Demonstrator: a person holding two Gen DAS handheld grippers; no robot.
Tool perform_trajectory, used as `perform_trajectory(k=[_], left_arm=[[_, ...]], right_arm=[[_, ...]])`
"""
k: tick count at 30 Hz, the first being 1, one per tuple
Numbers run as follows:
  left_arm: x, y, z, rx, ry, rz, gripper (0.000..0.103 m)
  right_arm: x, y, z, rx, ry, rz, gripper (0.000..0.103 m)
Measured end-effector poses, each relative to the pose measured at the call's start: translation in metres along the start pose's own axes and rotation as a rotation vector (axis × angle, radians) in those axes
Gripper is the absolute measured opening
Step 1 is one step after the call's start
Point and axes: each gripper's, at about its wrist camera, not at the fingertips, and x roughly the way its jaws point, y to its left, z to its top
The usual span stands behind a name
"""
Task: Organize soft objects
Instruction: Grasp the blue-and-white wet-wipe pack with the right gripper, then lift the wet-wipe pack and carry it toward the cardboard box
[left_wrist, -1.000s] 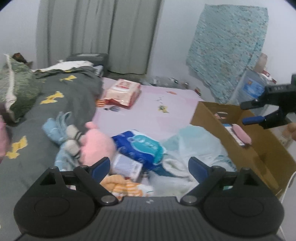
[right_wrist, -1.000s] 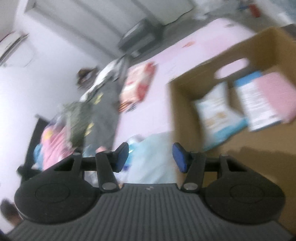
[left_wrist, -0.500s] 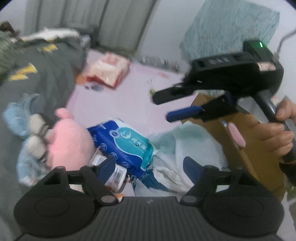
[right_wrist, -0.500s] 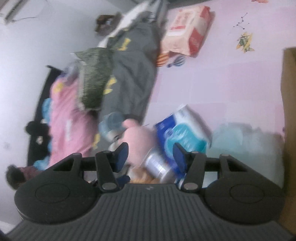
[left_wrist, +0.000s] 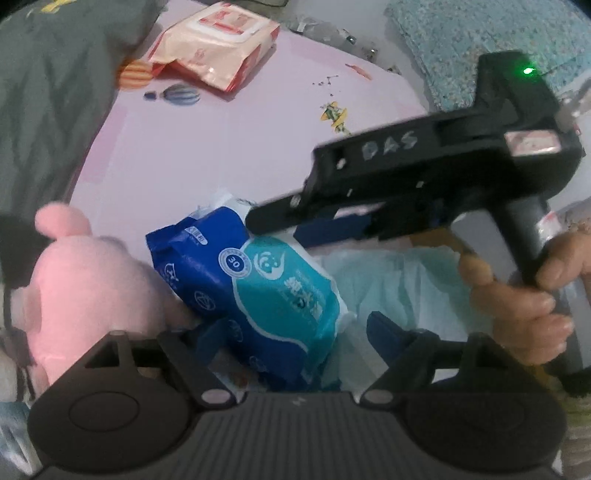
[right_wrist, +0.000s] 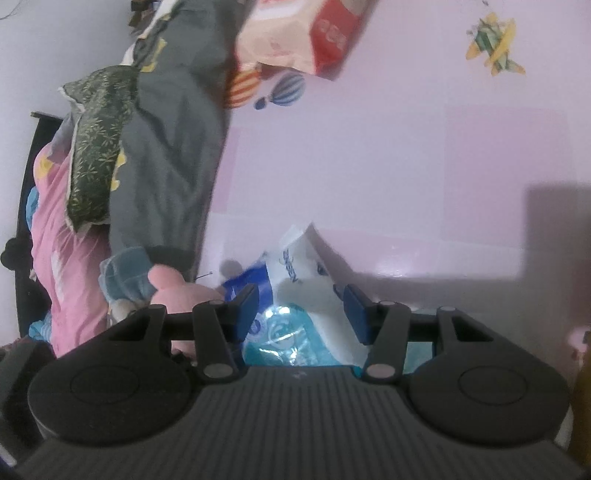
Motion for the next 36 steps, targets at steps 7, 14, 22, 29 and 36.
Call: perform_trajectory(k=[7,14,22,29,36], left_arm=[[0.008,-0.014,0.018,0.079,-0.09,0.026,0.091],[0.005,-0.02,0.018,0.101,-0.102,0.125,0.089],[0.03,-0.031,0.028,0.152,-0.012,0.217,0.09],[0.003,-0.025,0.029,0.045,-0.085,0.152,0.087],[-0.052,-0.044,0.024,0.021,-0.206,0.134,0.083]], right_arm=[[0.0,-0.028,0.005,0.068,-0.014,0.026,0.051],[-0.01,-0.047,0.007,0.113,-0.054,0.043,0.051],[0.013,-0.05,0.011,0.141,0.008,0.123,0.051],[0.002,-0.032,0.005,0.103,-0.056,0.123,0.042],[-0.04,0.0,-0.007,0.02,-0.136,0.159,0.039]])
